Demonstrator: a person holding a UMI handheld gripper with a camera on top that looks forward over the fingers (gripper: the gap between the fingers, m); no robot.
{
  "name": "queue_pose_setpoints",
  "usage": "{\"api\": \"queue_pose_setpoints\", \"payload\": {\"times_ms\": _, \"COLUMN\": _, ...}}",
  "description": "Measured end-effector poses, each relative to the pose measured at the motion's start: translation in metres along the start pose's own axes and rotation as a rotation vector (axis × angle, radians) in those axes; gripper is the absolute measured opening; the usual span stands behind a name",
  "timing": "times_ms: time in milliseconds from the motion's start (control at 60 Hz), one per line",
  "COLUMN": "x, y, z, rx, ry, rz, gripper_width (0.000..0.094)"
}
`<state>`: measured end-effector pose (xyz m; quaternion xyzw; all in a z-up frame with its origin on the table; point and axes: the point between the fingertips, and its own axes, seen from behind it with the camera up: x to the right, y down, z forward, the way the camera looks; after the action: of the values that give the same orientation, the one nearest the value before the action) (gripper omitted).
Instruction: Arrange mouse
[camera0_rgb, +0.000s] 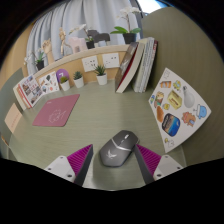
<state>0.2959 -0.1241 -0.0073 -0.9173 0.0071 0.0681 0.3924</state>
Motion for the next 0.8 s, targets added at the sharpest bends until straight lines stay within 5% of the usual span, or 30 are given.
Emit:
{"api": "queue_pose_setpoints", "payload": {"times_ms": 300, "x": -0.02, "y": -0.024, "z": 0.037, "rx": -0.055, "ry": -0.047, "rz": -0.064, "gripper_width": 0.0764}}
{"api": "queue_pose_setpoints", "payload": {"times_ms": 450, "x": -0.015, "y": -0.026, "z": 0.043, "rx": -0.037, "ry": 0.016, "rz": -0.141, "gripper_width": 0.0642}}
{"api": "queue_pose_setpoints", "payload": {"times_ms": 517, "x": -0.017, "y": -0.027, "z": 0.044, "rx": -0.012, "ry": 0.017, "rz": -0.135, "gripper_width": 0.0508}}
{"api": "queue_pose_setpoints", "payload": {"times_ms": 800, "x": -0.014, "y": -0.025, "z": 0.043, "rx": 0.006, "ry": 0.086, "rz": -0.106, "gripper_width": 0.0328}}
